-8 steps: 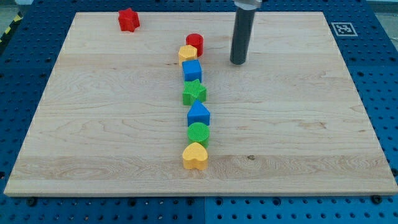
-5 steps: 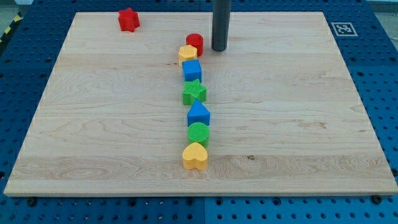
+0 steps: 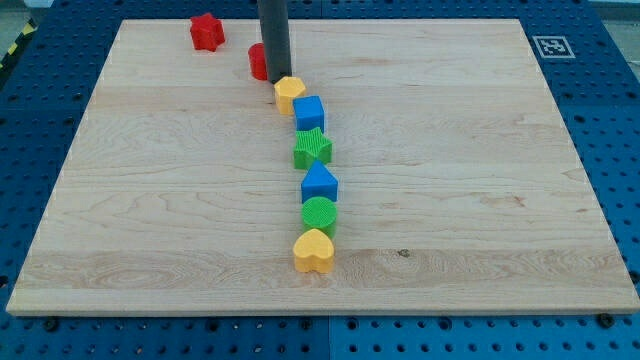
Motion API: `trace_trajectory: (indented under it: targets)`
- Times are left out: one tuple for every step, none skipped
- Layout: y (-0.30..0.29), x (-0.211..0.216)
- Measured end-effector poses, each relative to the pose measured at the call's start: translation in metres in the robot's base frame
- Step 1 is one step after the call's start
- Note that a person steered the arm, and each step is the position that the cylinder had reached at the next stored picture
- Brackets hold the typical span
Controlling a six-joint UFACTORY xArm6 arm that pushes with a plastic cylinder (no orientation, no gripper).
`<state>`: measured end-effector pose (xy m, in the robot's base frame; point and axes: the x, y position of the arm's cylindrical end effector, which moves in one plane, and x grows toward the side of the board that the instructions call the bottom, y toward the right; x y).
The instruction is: Move red circle to the red star
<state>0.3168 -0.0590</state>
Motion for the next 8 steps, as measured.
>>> trace_trajectory:
  targets:
    - [0.019, 0.000]
    - [0.044, -0.005]
    - [0.043, -0.005]
    - [0.021, -0.009]
    - [0.003, -0.019]
    - [-0.011, -0.022]
    - [-0.032, -0.025]
    - [-0.050, -0.031]
